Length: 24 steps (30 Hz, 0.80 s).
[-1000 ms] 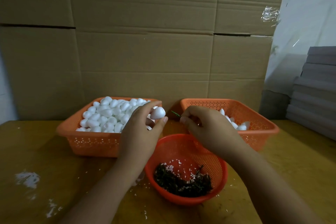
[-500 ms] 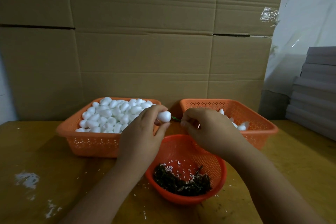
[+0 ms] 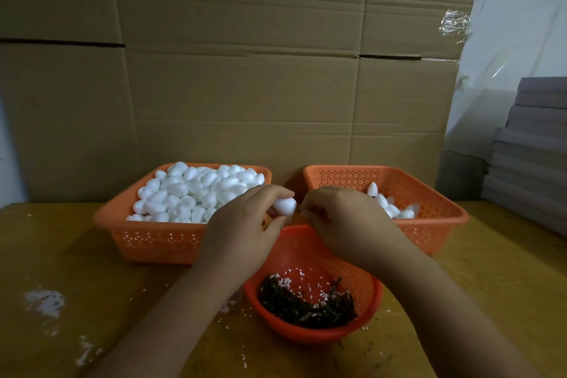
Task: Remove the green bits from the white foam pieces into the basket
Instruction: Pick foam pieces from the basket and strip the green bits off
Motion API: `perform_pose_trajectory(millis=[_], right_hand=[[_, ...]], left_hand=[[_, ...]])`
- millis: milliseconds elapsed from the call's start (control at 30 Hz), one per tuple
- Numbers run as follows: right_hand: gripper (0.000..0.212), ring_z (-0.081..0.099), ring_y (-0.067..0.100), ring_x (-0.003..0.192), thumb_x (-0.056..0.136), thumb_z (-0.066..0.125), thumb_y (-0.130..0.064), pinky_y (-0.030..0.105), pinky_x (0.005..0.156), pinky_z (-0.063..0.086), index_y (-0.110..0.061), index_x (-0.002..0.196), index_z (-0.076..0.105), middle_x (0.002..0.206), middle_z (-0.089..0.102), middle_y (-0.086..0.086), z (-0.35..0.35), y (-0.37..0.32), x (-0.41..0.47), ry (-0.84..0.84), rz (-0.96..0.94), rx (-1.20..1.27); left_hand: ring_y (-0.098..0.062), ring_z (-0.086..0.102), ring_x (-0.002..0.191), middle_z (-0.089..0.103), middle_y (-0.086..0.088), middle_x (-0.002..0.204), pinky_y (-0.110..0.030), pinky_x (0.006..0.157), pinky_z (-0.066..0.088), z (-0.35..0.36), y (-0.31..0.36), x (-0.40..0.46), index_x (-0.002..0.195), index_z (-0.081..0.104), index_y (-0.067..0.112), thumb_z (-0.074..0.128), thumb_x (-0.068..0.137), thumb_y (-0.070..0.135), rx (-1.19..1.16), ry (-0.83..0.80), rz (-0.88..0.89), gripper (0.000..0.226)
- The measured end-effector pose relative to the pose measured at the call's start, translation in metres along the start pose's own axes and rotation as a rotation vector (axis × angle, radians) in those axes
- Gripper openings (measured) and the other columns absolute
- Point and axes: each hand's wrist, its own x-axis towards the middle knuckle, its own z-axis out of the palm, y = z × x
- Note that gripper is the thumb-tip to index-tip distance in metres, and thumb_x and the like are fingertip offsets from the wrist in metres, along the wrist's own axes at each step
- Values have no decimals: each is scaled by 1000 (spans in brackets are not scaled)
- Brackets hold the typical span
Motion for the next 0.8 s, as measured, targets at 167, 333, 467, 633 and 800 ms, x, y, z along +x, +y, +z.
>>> perform_pose_trajectory(millis=[167, 333, 467, 633, 800], right_hand=[[17, 60, 17, 91, 94, 54, -23, 38, 76, 45, -17, 98, 69, 96, 67, -3, 9, 1, 1, 45, -48, -45], [12, 60, 16, 82, 92, 59, -16, 39, 73, 47, -14, 91, 71, 89, 68, -3, 10, 3, 2, 105, -28, 82], [8, 62, 6, 82, 91, 64, -21, 37, 76, 51, -22, 93, 72, 87, 70, -12, 8, 8, 2, 124, 49, 260], [5, 63, 7, 83, 89, 67, -19, 35, 79, 52, -23, 86, 66, 83, 69, -9, 13, 11, 4, 123, 112, 437], [16, 58, -2, 72, 93, 62, -18, 13, 65, 43, -28, 80, 60, 73, 63, -12, 19, 14, 5, 120, 165, 510]], left_hand=[[6, 58, 82, 54, 38, 84, -6, 66, 42, 1, -3, 0, 107, 65, 39, 73, 84, 26, -10, -48, -42, 28], [13, 55, 90, 60, 36, 92, -15, 71, 45, 3, -6, -3, 94, 64, 43, 70, 84, 38, -152, -147, -138, 13], [7, 58, 89, 62, 33, 95, -28, 77, 53, 4, -2, -2, 98, 60, 47, 68, 85, 41, -247, -109, -176, 16], [5, 58, 88, 60, 35, 98, -27, 73, 52, 4, 0, -1, 101, 53, 55, 69, 84, 42, -274, -72, -169, 27], [6, 59, 86, 54, 43, 104, -19, 75, 46, 3, 0, 2, 99, 46, 70, 76, 82, 30, -340, -65, -186, 53]])
